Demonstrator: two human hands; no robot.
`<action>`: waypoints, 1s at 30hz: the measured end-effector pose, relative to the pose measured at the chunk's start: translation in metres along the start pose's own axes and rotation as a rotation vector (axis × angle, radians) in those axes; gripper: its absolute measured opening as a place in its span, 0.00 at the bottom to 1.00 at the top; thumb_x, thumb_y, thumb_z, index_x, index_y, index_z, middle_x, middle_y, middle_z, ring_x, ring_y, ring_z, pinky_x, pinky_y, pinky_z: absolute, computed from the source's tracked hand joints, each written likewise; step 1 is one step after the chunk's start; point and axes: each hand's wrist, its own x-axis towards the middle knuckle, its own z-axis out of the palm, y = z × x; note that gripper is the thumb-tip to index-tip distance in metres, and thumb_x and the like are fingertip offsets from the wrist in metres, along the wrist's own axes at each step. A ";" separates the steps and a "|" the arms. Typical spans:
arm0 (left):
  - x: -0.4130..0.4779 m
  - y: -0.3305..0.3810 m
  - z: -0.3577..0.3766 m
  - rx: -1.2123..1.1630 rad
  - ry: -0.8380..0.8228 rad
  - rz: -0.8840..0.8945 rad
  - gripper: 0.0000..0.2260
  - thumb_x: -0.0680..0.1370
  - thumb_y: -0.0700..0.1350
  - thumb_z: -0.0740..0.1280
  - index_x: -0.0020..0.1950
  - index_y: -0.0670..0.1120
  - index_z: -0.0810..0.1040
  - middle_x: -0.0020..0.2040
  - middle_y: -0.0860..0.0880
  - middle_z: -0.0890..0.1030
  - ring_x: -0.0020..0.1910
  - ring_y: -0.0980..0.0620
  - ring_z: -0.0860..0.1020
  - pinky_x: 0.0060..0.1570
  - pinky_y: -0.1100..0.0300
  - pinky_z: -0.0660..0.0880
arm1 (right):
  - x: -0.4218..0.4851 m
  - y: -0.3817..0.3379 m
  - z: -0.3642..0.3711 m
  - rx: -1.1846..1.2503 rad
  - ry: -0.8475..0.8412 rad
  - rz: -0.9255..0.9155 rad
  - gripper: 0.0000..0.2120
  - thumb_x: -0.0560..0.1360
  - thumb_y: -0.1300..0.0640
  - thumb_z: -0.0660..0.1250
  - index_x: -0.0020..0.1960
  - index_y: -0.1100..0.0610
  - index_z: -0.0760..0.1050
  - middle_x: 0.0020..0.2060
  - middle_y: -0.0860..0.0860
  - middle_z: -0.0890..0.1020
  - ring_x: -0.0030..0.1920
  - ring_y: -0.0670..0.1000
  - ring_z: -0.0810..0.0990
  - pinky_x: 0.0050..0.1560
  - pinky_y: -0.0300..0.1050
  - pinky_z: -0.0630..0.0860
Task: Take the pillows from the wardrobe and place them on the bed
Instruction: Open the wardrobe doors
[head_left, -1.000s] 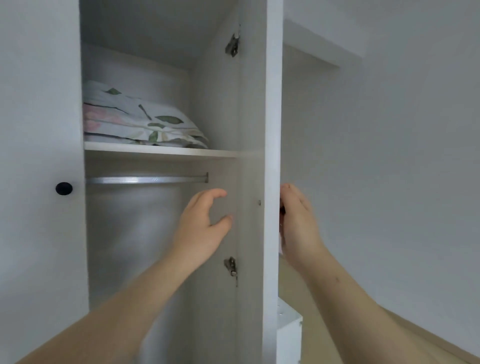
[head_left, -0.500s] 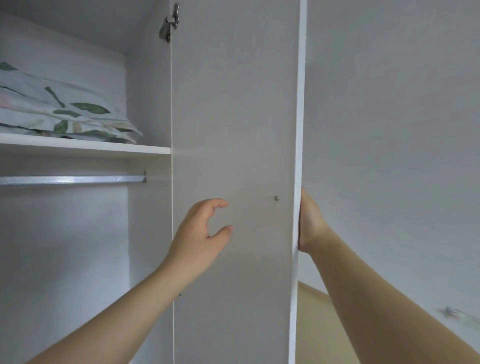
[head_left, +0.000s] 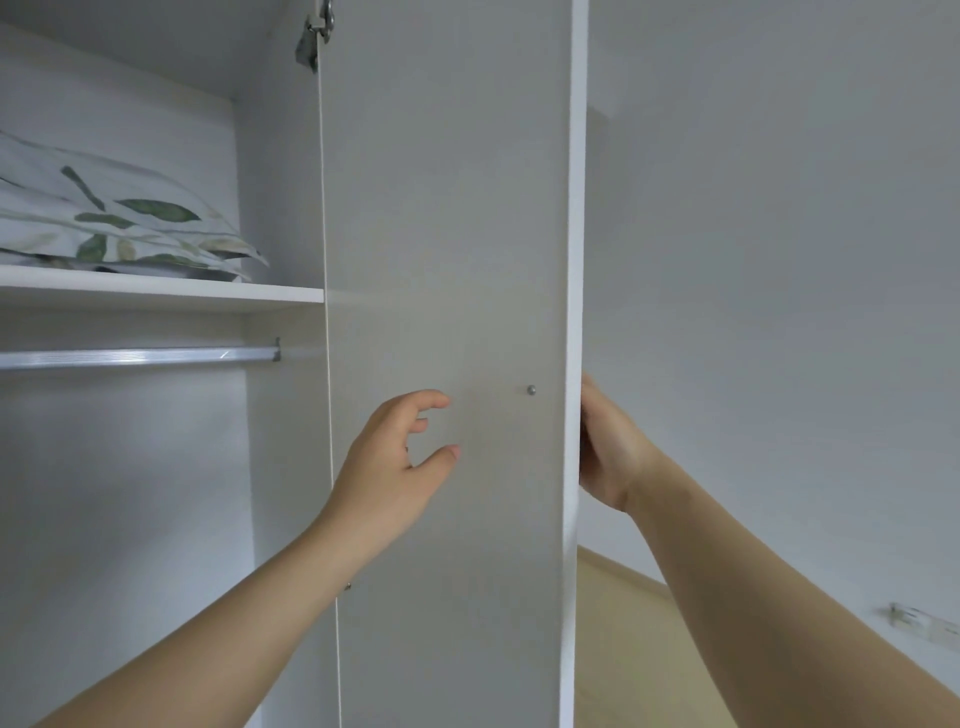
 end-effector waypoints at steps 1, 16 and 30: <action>0.000 0.001 -0.003 -0.003 -0.003 0.014 0.17 0.73 0.39 0.68 0.52 0.61 0.70 0.58 0.56 0.73 0.57 0.59 0.72 0.52 0.66 0.68 | -0.004 -0.003 0.000 -0.031 0.055 -0.028 0.11 0.77 0.55 0.59 0.56 0.59 0.71 0.38 0.58 0.81 0.37 0.52 0.79 0.39 0.46 0.78; -0.012 0.008 -0.126 0.112 0.333 0.035 0.16 0.73 0.39 0.67 0.45 0.63 0.71 0.46 0.58 0.79 0.44 0.60 0.77 0.43 0.68 0.69 | -0.012 -0.043 0.142 -0.416 0.250 -0.636 0.10 0.74 0.59 0.63 0.35 0.50 0.67 0.20 0.43 0.70 0.23 0.42 0.67 0.26 0.33 0.63; -0.038 -0.060 -0.319 0.900 0.508 -0.197 0.14 0.74 0.42 0.65 0.59 0.48 0.75 0.58 0.46 0.74 0.54 0.44 0.75 0.52 0.52 0.72 | 0.044 0.039 0.339 -0.483 -0.175 -0.380 0.03 0.74 0.56 0.62 0.43 0.52 0.68 0.29 0.47 0.71 0.29 0.49 0.69 0.33 0.43 0.67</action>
